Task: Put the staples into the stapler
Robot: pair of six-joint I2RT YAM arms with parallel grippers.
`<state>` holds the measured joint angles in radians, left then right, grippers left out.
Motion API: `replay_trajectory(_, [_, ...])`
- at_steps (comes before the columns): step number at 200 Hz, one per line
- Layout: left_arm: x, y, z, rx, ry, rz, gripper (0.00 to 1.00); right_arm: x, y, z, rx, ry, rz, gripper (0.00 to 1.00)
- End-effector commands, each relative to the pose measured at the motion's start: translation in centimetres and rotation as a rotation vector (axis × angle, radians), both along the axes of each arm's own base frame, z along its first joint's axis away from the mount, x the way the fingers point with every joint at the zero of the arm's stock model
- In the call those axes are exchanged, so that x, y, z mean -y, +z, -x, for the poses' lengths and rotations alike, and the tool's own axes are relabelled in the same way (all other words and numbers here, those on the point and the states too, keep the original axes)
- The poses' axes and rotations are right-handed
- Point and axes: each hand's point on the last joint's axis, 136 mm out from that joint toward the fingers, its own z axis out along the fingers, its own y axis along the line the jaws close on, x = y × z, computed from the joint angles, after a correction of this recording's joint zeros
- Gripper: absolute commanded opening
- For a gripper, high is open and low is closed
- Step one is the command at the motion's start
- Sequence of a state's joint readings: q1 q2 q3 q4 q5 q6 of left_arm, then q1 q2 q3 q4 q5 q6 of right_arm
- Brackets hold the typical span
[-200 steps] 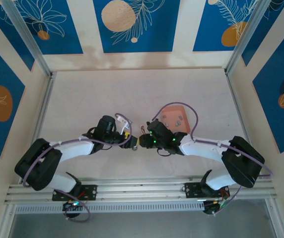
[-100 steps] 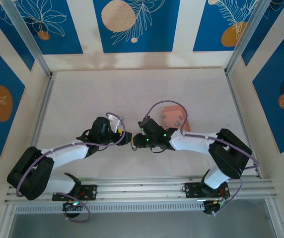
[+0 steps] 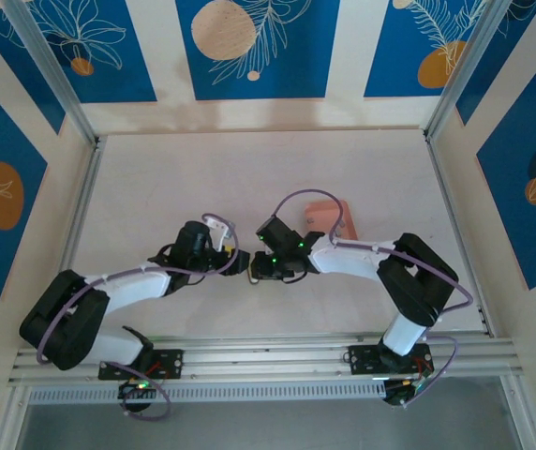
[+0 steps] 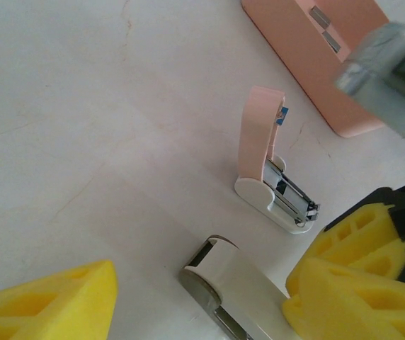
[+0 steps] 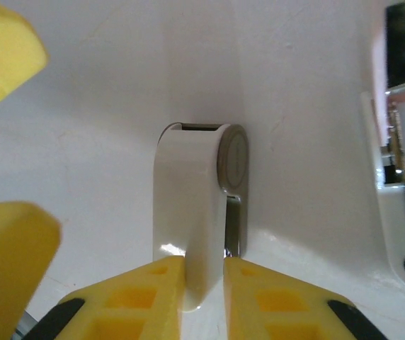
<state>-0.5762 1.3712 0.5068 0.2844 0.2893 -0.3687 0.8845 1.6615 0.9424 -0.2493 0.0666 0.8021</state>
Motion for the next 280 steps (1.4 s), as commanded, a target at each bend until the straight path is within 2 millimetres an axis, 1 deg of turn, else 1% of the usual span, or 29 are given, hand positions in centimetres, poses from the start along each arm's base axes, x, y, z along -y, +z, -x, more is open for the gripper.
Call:
replay_trajectory(1, [1.5, 1.4, -1.3, 0.009, -0.026, 0.064, 0.69, 1.7, 0.8, 1.0, 0.043, 0.002, 0.031, 0.27])
replay_trajectory(19, [2.6, 2.0, -2.3, 0.014, -0.037, 0.106, 0.68, 2.2, 2.8, 0.4, 0.124, -0.018, -0.015, 0.34])
replay_trajectory(39, [4.0, 2.3, -3.6, 0.013, -0.059, 0.137, 0.68, 3.4, 3.9, 0.2, 0.167, -0.047, -0.049, 0.39])
replay_trajectory(54, [5.1, 2.3, -4.6, 0.004, -0.072, 0.158, 0.68, 4.4, 4.1, 0.3, 0.174, -0.066, -0.054, 0.4])
replay_trajectory(81, [7.0, 1.8, -5.8, -0.032, -0.107, 0.2, 0.66, 6.3, 4.3, 0.4, 0.183, -0.107, -0.053, 0.41])
replay_trajectory(90, [7.4, 1.4, -6.1, -0.043, -0.111, 0.191, 0.66, 7.0, 4.5, 0.4, 0.186, -0.122, -0.054, 0.42])
replay_trajectory(115, [8.8, 1.2, -6.1, -0.07, -0.165, 0.193, 0.65, 8.4, 4.6, 0.6, 0.187, -0.151, -0.057, 0.42])
replay_trajectory(145, [10.4, 1.8, -5.0, -0.072, -0.249, 0.241, 0.64, 9.5, 4.6, 0.6, 0.189, -0.18, -0.07, 0.43])
replay_trajectory(185, [11.8, 3.3, -2.9, -0.042, -0.361, 0.279, 0.63, 10.0, 4.6, 0.4, 0.184, -0.204, -0.089, 0.43])
replay_trajectory(238, [12.5, 4.4, 0.1, -0.02, -0.476, 0.284, 0.63, 10.4, 4.3, 0.2, 0.174, -0.229, -0.083, 0.43])
replay_trajectory(280, [12.7, 3.9, 2.6, -0.031, -0.548, 0.232, 0.64, 10.5, 4.4, 0.0, 0.172, -0.236, -0.086, 0.43])
